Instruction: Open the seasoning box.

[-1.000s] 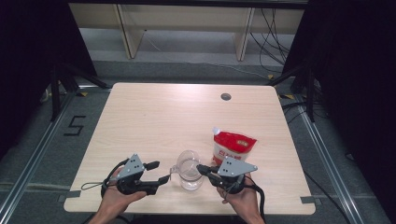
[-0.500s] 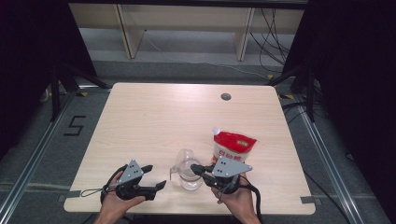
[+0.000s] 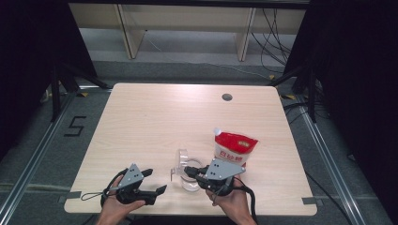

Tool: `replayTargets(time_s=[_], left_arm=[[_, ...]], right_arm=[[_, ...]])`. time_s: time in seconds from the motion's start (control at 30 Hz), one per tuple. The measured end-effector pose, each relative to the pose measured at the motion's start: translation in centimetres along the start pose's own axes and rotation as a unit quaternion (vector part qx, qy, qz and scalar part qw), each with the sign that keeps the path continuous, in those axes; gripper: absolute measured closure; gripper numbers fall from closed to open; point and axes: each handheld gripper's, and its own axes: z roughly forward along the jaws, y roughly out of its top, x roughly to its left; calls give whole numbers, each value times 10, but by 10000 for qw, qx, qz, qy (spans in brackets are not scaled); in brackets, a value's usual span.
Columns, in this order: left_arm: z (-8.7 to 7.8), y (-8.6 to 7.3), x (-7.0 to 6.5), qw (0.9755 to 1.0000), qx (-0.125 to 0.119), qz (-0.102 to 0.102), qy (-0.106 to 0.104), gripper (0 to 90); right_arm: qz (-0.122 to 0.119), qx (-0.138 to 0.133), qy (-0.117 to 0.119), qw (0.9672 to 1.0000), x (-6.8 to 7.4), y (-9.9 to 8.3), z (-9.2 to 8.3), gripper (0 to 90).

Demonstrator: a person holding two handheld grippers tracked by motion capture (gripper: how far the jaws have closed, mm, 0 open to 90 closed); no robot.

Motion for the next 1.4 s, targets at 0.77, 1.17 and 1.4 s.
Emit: replayTargets(time_s=[0.77,1.17,1.4], left_arm=[[5,1,1,9999,108,68,-47,195],[8,1,1,9998,85,144,-54,196],[7,1,2,9997,135,199,-37,196]], right_arm=[[-87,103,137,9998,7,0,18,863],[135,-50,-254,9996,-9,-6,-20,794],[339,-232,-658,9970,-25,-14,-54,720]])
